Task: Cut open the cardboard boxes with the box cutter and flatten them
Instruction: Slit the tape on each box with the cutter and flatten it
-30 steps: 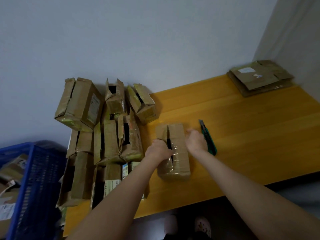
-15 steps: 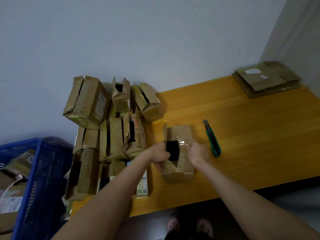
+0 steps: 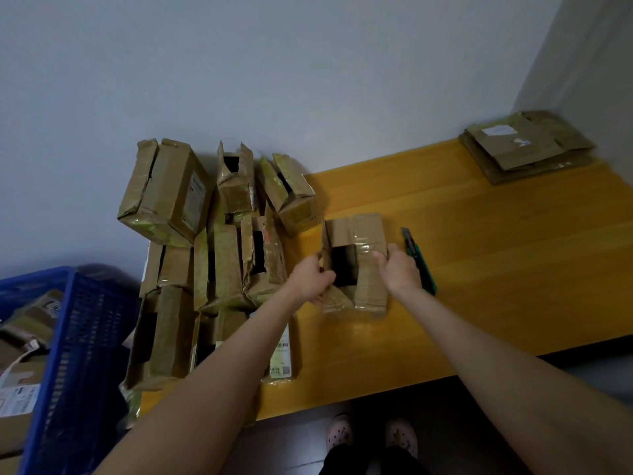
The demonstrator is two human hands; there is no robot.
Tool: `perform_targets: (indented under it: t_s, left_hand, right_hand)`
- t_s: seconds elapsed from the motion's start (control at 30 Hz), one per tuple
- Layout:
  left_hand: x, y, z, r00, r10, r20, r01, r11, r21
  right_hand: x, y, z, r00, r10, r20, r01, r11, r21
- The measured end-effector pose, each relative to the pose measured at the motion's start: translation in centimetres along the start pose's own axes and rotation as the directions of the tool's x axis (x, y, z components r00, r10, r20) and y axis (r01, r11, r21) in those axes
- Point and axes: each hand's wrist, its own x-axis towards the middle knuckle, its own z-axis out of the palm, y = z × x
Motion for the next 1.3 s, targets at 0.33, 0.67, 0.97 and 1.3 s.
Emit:
perform_targets:
  t_s: [0.33,0.67,0.97,1.3]
  left_hand:
    - [2.3,2.6,3.4,0.969,-0.159,-0.191,0.206,0.944,0.256]
    - [1.5,2.3,5.2,0.969,-0.164,-0.184,0.226,0.891,0.394]
    - [-0.4,3.9,0.7,0.993,-0.113,0.033,0.114,0.994,-0.006]
    - [0.5,4.7,1.3,0.953,0.100,-0.286,0.000,0.944,0.330]
  right_hand:
    - [-1.0,1.6,-0.3,0.945,0.184,0.269,-0.218,0.970,0.102]
    - [-1.6,0.6,1.1,0.989,0.128,0.080,-0.134,0.988,0.079]
    - [-0.6,1.1,-0.5,0.985,0.155,0.075,-0.164,0.978,0.133]
    - [-0.1,-2.4,-1.6,0.986,0.132,0.099,-0.079,0.906,-0.417]
